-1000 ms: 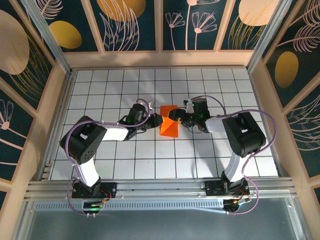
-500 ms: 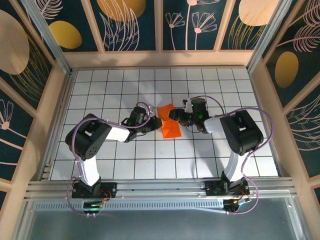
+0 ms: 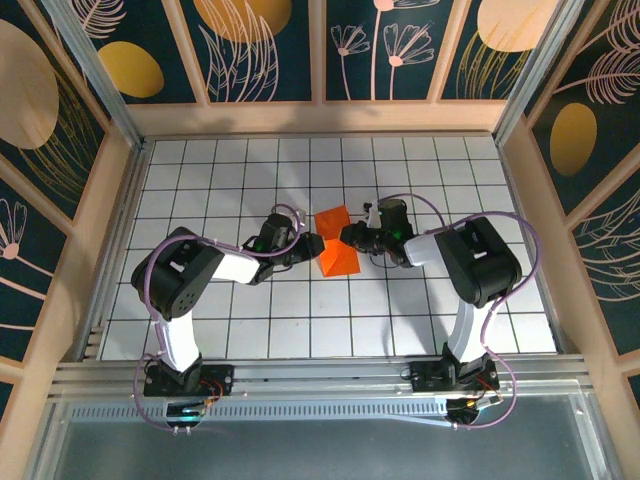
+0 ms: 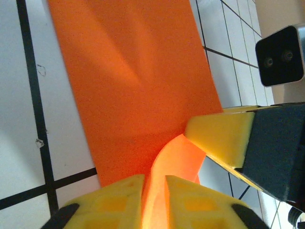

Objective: Fold a paper plane with a square sheet of paper (fold left side to right side)
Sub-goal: Turn over the paper at the center of the table.

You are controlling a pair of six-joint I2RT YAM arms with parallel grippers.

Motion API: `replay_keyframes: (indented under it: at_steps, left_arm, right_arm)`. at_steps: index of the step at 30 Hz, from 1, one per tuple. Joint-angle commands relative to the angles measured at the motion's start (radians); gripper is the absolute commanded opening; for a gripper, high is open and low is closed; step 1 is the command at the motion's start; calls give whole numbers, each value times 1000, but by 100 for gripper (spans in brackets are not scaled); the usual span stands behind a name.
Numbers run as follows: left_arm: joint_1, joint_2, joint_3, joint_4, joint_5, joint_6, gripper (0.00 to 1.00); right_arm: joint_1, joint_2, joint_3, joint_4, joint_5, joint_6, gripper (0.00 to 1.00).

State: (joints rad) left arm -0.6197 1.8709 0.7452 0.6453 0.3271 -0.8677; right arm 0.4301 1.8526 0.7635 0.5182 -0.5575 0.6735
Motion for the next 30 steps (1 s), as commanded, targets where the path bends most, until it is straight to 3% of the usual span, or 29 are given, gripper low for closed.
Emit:
replay_keyframes:
  at_steps: [1,3,11,19,25,30]
  left_arm:
    - [8,-60,-22,-17,-42,22,24]
    - [7,-108,-29,-46,-70,44,31]
    - [15,-353,-85,-162,-215,106,60]
    - [28,-630,-221,-215,-361,91,99]
    - [115,-828,-358,-168,-309,5,99]
    - [225,-934,-471,-20,-138,-88,99]
  right_arm:
    - [9,-11,28,-29,32,-34,5]
    - [7,-28,33,-43,40,-48,0]
    - [-12,-111,30,-32,41,-89,0]
    - [-27,-207,34,0,39,-116,0]
    - [-36,-237,38,111,-18,-58,0]
    - [-36,-241,58,178,-73,5,0]
